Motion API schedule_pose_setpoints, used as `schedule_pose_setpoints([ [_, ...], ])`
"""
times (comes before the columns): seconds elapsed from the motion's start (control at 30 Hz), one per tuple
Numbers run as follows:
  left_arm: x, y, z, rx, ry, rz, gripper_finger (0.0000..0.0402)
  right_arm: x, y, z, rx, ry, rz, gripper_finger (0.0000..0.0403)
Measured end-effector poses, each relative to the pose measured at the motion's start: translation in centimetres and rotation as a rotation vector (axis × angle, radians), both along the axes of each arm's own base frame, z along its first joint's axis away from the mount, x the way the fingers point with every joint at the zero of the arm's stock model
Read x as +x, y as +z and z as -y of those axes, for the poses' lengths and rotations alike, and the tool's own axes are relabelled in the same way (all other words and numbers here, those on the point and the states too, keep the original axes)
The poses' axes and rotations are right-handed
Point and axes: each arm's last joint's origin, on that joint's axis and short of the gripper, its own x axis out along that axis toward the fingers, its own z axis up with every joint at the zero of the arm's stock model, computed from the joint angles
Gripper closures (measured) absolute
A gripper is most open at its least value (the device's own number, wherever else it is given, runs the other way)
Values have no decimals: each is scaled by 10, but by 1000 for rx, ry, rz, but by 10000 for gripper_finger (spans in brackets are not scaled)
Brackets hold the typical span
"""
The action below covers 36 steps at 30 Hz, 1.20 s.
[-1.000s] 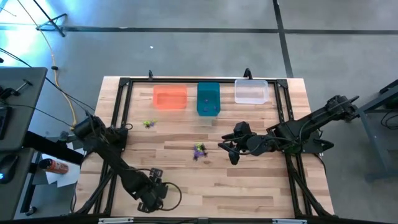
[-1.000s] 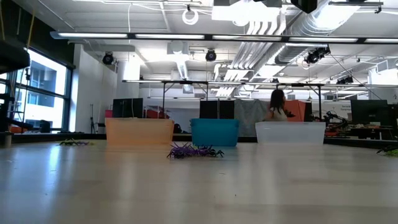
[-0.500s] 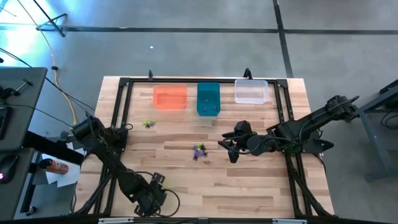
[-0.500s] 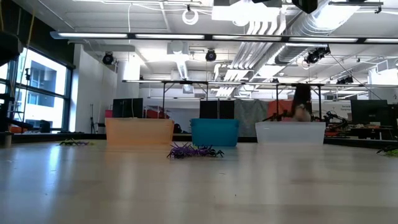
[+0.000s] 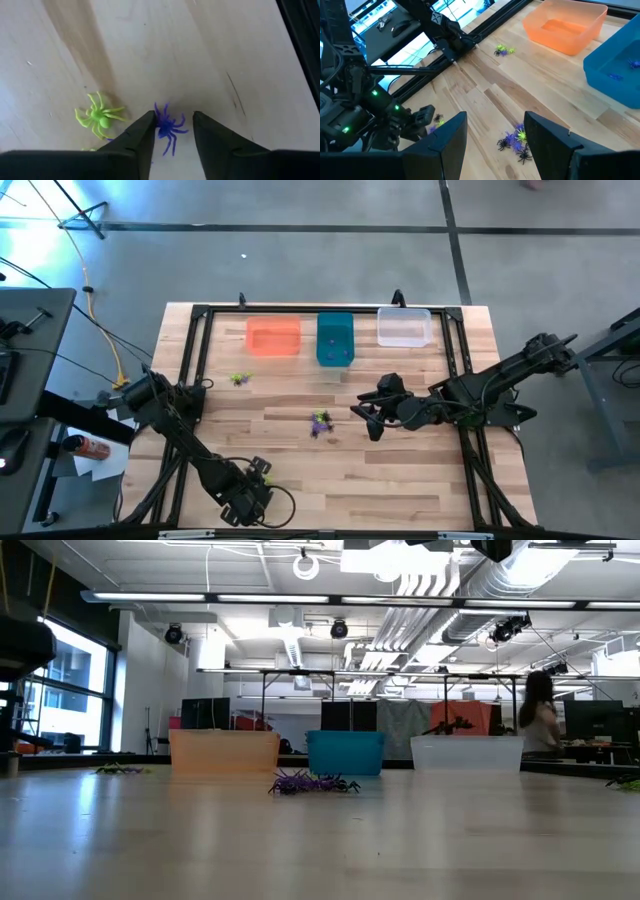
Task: Sort Halloween decoration
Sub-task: Put the purple spider toy into the blue bin
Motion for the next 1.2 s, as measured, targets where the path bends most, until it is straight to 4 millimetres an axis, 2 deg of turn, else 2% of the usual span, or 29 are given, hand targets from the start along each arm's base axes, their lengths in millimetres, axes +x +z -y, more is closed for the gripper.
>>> schedule_pose_setpoints([
  [0.23, 0, 0, 0, -8, 23, -6, 389, 0, 0, 0, 0, 0, 0, 210],
  [0.43, -3, 13, -4, -72, 102, -34, 395, 0, 0, 0, -4, 1, -2, 210],
  [0.63, -3, 58, -15, -312, 103, -83, 398, 0, 0, 0, -21, 10, -8, 210],
  [0.83, 4, 118, -54, -437, 198, 136, 399, 0, 0, 0, -37, 22, -14, 210],
  [1.07, 24, 181, -123, -546, 378, 553, 400, 0, 1, 0, -72, 14, -2, 210],
  [1.2, 31, 207, -162, -528, 413, 781, 400, 3, 6, 0, -127, 36, 35, 210],
])
